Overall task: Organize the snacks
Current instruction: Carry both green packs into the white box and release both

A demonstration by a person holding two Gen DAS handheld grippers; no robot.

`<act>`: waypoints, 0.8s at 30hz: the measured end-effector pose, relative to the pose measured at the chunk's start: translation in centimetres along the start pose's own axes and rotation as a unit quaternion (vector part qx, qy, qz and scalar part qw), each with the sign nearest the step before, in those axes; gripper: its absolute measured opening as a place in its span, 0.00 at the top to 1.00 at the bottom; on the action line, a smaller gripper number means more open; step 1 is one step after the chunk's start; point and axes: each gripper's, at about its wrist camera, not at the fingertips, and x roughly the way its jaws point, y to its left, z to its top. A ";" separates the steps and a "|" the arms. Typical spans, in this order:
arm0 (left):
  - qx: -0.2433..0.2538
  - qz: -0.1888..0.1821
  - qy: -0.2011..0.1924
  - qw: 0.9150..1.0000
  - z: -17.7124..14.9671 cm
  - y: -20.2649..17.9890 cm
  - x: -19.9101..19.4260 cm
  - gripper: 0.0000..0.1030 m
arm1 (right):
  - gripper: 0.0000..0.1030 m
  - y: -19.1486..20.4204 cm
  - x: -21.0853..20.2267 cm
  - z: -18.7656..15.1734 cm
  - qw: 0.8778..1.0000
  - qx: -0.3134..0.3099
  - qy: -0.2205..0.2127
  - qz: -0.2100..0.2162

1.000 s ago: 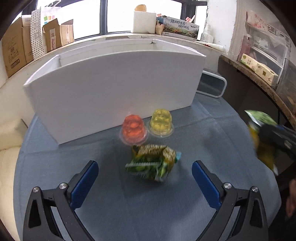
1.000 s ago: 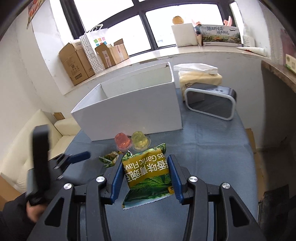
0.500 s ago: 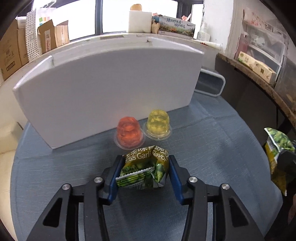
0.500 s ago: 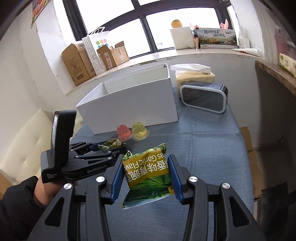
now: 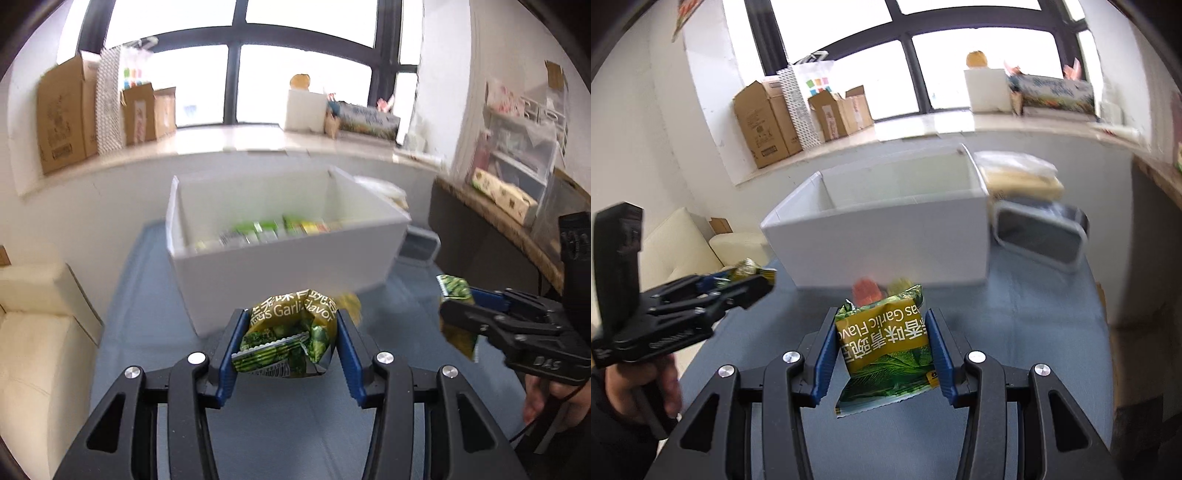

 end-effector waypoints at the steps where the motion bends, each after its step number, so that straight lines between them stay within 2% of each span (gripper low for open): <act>1: -0.003 0.001 -0.005 1.000 0.9 0.4 -0.1 0.50 | 0.51 0.4 0.5 1.0 1.000 -0.007 -0.004 0.000; 5: -0.003 0.012 -0.020 1.000 4.2 2.0 0.4 0.50 | 0.51 1.4 2.5 5.2 1.000 -0.023 -0.013 0.006; 10: -0.019 0.015 -0.020 1.000 7.4 3.8 3.0 0.50 | 0.51 2.4 6.3 10.4 0.998 -0.054 -0.013 -0.018; 16: -0.020 0.029 0.013 0.999 10.5 5.3 8.6 0.48 | 0.51 0.2 10.7 12.4 0.997 -0.041 0.011 -0.061; 17: -0.021 0.032 0.024 0.999 10.8 5.5 9.6 0.47 | 0.51 -0.5 11.4 12.4 0.998 -0.030 0.020 -0.057; 18: -0.018 0.035 0.032 0.999 10.9 5.4 10.2 0.42 | 0.49 -1.1 11.9 12.2 0.998 -0.022 0.028 -0.056; 19: -0.016 0.039 0.040 0.998 10.8 5.3 10.6 0.34 | 0.41 -1.6 12.2 12.1 0.997 -0.019 0.033 -0.063; 20: -0.013 0.044 0.045 0.998 10.8 5.2 11.0 0.13 | 0.33 -1.9 12.3 12.0 0.996 -0.019 0.033 -0.075; 21: -0.011 0.049 0.039 0.998 10.6 5.0 11.0 0.00 | 0.12 -2.2 12.1 11.9 0.996 -0.019 0.026 -0.085; 22: -0.008 0.052 0.025 0.998 10.4 4.9 10.8 0.00 | 0.02 -2.5 11.8 11.9 0.996 -0.018 0.013 -0.091; 24: -0.004 0.058 0.027 0.998 10.1 4.7 10.7 0.00 | 0.00 -3.1 11.1 11.9 0.995 -0.007 0.001 -0.095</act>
